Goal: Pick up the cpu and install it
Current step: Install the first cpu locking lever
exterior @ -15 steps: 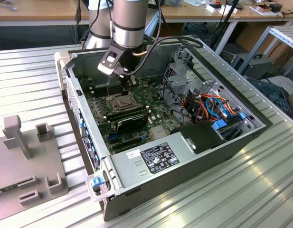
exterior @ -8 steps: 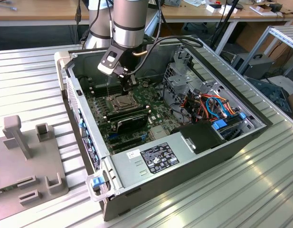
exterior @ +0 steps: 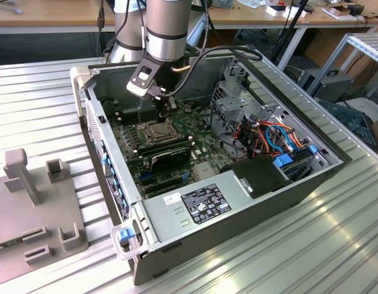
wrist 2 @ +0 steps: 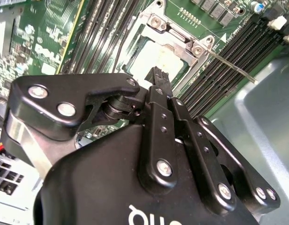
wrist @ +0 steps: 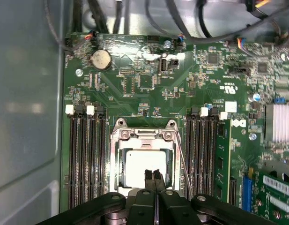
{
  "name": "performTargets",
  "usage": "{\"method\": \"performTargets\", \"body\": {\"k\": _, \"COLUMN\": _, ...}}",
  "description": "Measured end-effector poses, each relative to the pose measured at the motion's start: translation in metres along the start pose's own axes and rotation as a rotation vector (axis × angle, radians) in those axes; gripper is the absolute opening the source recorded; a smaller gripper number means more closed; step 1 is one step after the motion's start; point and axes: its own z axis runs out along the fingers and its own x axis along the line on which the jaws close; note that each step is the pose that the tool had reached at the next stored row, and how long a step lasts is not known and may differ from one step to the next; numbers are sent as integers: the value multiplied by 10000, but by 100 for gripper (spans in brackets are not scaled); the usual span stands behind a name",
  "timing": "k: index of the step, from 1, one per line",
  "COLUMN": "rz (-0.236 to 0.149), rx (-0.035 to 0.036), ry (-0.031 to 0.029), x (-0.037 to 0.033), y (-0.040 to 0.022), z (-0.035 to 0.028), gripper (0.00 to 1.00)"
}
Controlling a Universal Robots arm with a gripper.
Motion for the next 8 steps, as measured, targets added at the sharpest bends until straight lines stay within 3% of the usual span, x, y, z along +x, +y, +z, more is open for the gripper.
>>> {"method": "performTargets", "body": {"k": 8, "rz": -1863, "rx": -110, "ry": 89, "x": 1, "y": 0, "z": 5, "gripper": 11}}
